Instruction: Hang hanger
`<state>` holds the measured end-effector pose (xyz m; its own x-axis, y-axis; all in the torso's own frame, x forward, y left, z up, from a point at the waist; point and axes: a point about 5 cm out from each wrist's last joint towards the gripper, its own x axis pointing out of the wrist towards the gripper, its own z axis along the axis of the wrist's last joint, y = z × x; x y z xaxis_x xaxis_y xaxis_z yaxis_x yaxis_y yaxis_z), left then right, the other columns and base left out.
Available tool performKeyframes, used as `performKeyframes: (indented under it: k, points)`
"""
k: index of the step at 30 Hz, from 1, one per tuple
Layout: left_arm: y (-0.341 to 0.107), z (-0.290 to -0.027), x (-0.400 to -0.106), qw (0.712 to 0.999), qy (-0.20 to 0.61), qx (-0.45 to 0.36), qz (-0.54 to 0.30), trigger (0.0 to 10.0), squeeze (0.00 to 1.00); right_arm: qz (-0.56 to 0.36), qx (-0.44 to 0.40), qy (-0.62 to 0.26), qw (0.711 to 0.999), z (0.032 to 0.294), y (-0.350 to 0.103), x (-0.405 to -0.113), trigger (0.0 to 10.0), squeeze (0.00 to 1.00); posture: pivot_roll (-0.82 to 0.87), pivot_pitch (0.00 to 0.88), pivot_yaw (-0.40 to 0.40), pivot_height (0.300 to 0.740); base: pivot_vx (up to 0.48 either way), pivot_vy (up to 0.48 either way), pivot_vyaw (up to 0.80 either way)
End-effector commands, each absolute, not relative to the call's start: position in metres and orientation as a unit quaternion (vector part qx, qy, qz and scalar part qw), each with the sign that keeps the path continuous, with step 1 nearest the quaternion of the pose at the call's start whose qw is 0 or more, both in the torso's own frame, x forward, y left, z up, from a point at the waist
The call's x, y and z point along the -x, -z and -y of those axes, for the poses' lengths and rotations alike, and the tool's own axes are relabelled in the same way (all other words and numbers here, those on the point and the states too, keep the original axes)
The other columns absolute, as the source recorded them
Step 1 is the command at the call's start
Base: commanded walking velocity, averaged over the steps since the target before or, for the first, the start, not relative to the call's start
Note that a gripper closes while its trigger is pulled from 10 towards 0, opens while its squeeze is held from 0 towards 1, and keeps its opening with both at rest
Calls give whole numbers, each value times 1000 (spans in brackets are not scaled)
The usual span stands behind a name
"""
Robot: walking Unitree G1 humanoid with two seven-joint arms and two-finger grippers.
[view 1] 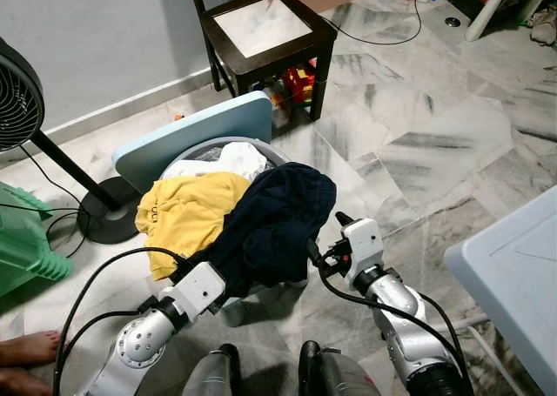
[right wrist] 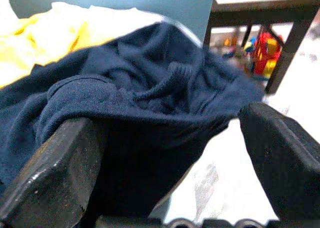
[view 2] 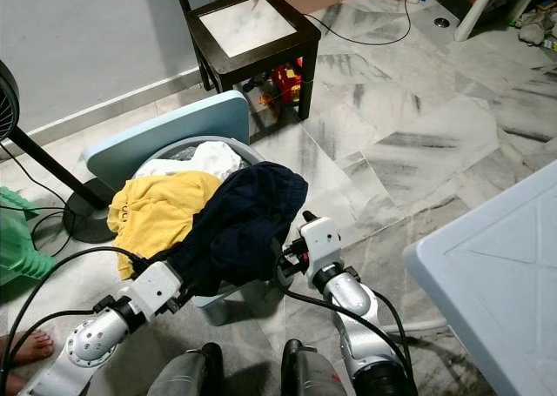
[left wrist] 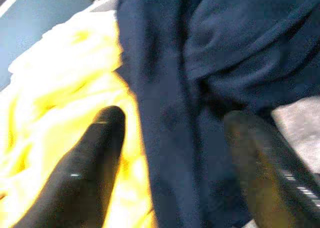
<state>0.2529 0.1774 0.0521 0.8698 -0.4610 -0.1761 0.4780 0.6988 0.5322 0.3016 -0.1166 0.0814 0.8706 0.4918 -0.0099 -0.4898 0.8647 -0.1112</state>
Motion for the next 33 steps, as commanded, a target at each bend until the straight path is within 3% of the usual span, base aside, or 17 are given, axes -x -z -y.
performKeyframes:
  k: [1,9,10,11,12,13,14,17,22,33]
  points:
    - [-41,-184,-245,918,256,-302,-35,0,0,6,56,-263,963,116,-81,-297,10000,0,130,280,7,740,0,0,0]
    - [-39,-180,-239,904,273,-330,-7,235,0,-2,13,-329,944,116,-92,-285,10000,0,121,280,5,740,0,0,0]
    - [-39,-179,-239,904,275,-329,-4,3922,0,-6,8,-340,940,114,-91,-283,10000,0,118,277,5,740,0,0,0]
    - [-39,-179,-239,904,275,-329,-4,3922,0,-6,8,-340,940,114,-91,-283,10000,0,118,277,5,740,0,0,0]
    - [-40,-174,-240,903,277,-328,5,7294,0,-22,-10,-376,926,107,-89,-275,10000,0,115,277,6,740,0,0,0]
    - [-41,-173,-240,903,278,-328,8,9216,0,-28,-20,-393,919,103,-88,-271,10000,0,113,275,5,740,0,0,0]
    - [-41,-171,-240,902,279,-328,11,10000,0,-36,-29,-406,913,100,-88,-268,10000,0,112,275,5,740,0,0,0]
    - [-41,-166,-242,901,285,-327,18,10000,0,-48,-12,-424,904,92,-84,-262,10000,0,105,270,2,740,0,0,0]
    - [-40,-163,-242,902,285,-323,20,10000,0,-49,-15,-403,914,88,-84,-266,10000,0,105,272,-6,740,0,0,0]
    - [-29,-164,-216,920,263,-289,-7,10000,0,-13,-54,-391,919,35,-97,-284,10000,0,182,294,-21,740,0,0,0]
